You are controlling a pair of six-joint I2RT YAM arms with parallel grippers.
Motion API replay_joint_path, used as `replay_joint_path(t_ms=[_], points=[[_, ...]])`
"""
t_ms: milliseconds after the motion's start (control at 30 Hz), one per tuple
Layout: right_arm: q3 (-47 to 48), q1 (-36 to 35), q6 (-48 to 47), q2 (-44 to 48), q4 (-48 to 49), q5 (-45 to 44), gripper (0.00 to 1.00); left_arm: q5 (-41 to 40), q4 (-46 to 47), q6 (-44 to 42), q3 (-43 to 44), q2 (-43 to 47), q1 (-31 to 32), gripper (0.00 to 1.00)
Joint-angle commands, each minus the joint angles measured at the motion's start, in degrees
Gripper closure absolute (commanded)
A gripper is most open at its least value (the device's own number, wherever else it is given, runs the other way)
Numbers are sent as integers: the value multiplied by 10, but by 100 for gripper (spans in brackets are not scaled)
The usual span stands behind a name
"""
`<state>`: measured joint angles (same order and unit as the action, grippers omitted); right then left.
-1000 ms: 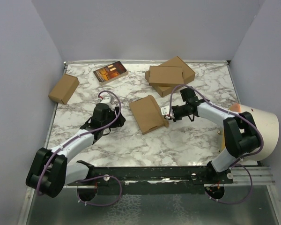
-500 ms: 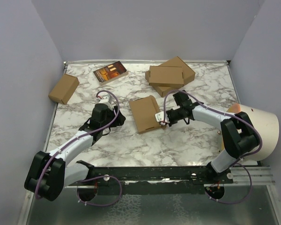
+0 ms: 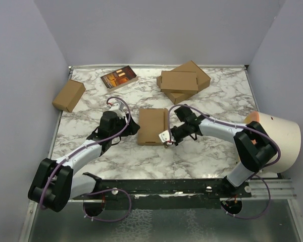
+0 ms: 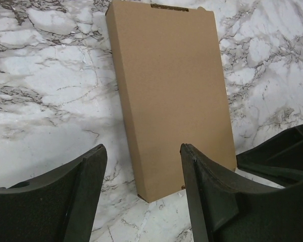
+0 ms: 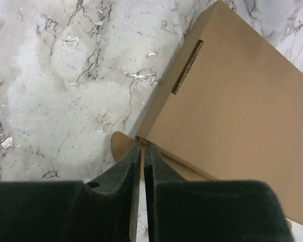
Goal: Fold the paper box
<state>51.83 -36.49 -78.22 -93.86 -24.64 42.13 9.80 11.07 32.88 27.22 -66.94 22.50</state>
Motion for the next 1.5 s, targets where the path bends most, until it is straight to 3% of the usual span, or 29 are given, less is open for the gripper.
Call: replay_joint_path(t_ms=[0, 200, 500, 1033, 1467], points=[[8, 2, 11, 23, -26, 31, 87, 30, 25, -12, 4, -8, -3, 36], [-92, 3, -28, 85, 32, 12, 61, 43, 60, -30, 5, -28, -3, 36], [-118, -2, -10, 57, 119, -28, 59, 53, 97, -46, 20, -104, -3, 34], [-125, -24, 11, 39, 160, -48, 74, 43, 94, -47, 45, -173, -3, 35], [-107, -23, 69, 34, 162, -53, 93, 39, 84, -57, 43, -189, -3, 40]])
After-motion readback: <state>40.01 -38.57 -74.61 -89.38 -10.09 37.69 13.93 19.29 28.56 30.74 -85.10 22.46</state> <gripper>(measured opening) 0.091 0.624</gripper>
